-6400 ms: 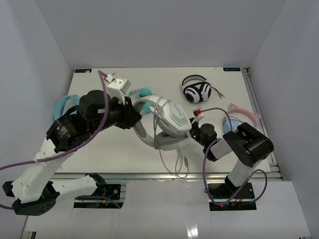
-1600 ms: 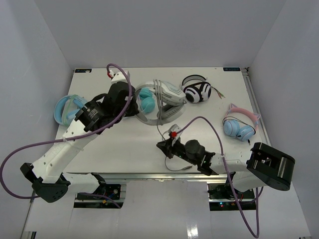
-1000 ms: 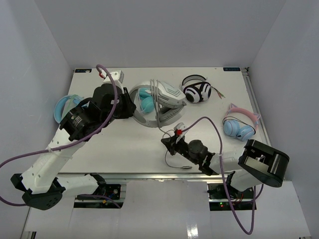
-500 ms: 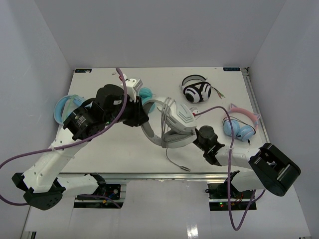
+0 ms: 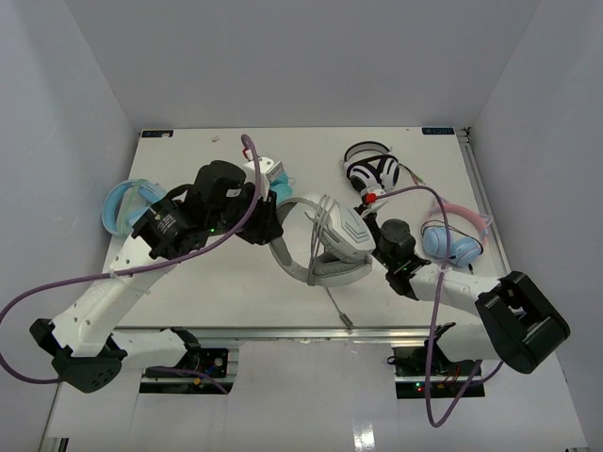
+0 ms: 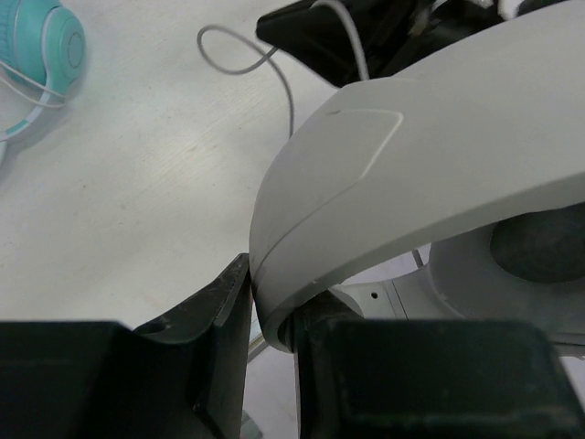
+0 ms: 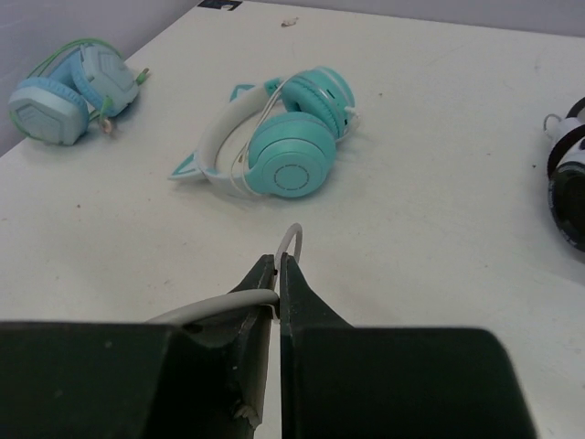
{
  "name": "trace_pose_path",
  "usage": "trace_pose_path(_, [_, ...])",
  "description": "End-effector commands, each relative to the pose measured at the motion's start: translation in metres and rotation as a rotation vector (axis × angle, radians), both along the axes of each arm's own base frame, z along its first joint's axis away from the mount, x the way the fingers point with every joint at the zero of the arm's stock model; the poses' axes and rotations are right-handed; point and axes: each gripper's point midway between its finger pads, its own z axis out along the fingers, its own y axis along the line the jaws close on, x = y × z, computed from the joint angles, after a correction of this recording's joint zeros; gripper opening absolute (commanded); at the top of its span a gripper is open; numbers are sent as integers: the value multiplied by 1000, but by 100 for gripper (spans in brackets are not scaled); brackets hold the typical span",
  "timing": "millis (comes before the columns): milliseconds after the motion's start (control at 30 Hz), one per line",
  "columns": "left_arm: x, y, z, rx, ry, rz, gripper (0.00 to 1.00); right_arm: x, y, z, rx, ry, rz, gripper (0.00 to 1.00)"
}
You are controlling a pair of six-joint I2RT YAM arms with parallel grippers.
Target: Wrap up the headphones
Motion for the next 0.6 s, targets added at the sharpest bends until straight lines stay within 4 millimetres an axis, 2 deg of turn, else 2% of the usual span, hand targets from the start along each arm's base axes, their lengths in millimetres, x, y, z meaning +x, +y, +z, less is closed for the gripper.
trace_pose_path(0, [5, 9, -10, 83, -51, -23, 0, 5, -15, 62, 13, -108, -36, 8])
trace_pose_path(100, [14, 13, -26, 170, -78, -46, 0, 1, -20, 71, -79, -69, -27, 8])
trace_pose_path(133, [18, 14, -32, 201, -95, -64, 0, 0, -21, 85, -82, -91, -25, 8])
trace_pose_path(167, [24, 18, -35, 231, -123, -53, 0, -2, -23, 90, -101, -82, -24, 8])
trace_pose_path(233, [33, 26, -40, 275, -157, -18, 0, -7, -26, 100, -132, -59, -16, 8])
trace_pose_path(333, [45, 29, -40, 321, -221, -22, 0, -21, -20, 108, -179, -32, 72, 8])
trace_pose_path(567, [72, 33, -51, 432, -286, 18, 0, -31, -26, 124, -226, 3, 91, 8])
